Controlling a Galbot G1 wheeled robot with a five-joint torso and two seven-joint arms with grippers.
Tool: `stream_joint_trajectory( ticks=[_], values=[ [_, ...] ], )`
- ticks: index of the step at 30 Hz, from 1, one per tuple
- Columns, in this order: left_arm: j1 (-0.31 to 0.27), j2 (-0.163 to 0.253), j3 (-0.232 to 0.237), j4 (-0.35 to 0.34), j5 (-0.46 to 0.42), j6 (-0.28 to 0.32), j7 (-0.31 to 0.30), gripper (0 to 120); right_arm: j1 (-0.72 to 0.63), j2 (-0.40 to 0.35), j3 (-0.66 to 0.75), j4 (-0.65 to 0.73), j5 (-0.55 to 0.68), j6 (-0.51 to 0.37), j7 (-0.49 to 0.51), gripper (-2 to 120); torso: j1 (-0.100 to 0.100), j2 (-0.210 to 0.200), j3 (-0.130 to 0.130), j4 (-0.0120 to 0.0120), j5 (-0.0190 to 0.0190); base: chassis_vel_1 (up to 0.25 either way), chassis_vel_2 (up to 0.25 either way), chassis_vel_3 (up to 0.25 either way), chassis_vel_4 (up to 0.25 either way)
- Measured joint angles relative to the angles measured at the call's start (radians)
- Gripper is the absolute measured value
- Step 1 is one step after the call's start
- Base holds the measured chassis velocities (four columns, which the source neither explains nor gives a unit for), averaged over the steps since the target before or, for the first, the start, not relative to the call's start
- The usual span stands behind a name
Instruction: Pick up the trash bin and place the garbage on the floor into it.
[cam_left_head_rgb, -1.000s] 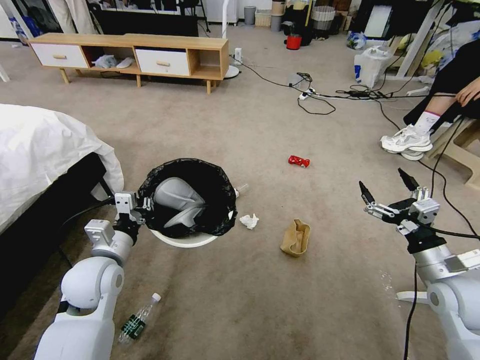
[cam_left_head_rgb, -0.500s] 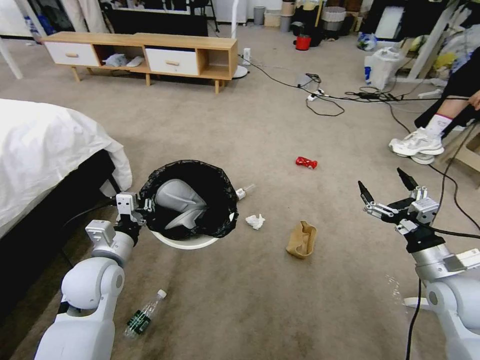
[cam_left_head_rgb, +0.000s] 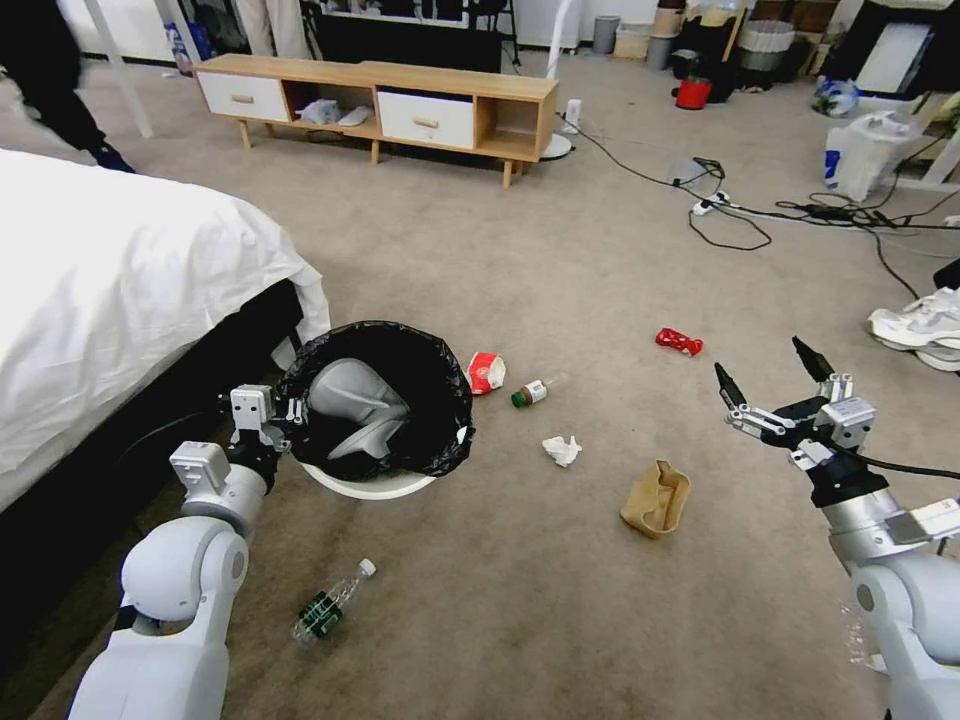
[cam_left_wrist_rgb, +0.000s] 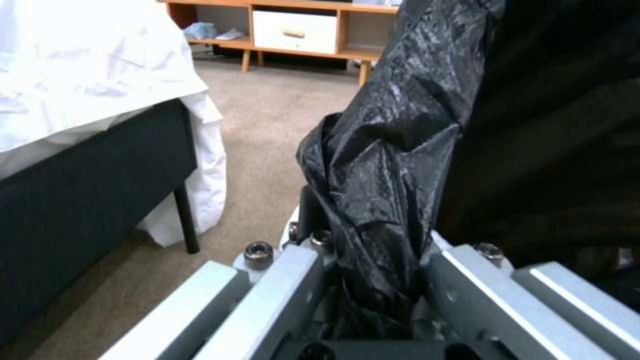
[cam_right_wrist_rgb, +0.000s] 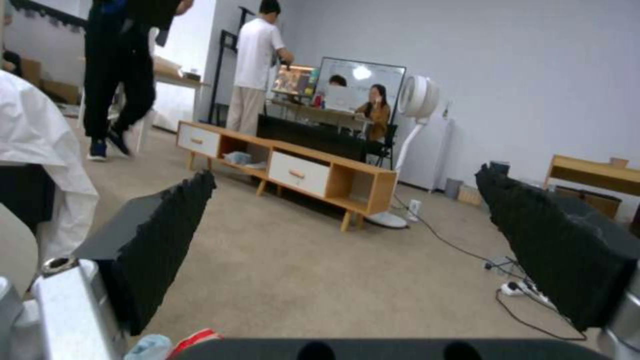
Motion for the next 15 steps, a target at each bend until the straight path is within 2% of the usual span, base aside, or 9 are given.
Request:
stream_joint_trajectory(
  ticks=[6,15],
  values=[
    [0.0,0.001,0.0,-0.004,-0.007,0.003,0.005,2,0.0,-0.001,0.001,0.0,0.0,0.001,-0.001,100,0.0,0.0,0.0,0.0007,0.0,0.0,0.0,0.0,0.0],
    [0.0,0.001,0.0,-0.006,-0.009,0.007,0.016,2,0.002,0.0,0.0,0.0,0.001,0.001,-0.001,100,0.0,0.0,0.0,0.0006,0.0,0.0,0.0,0.0,0.0]
  ],
)
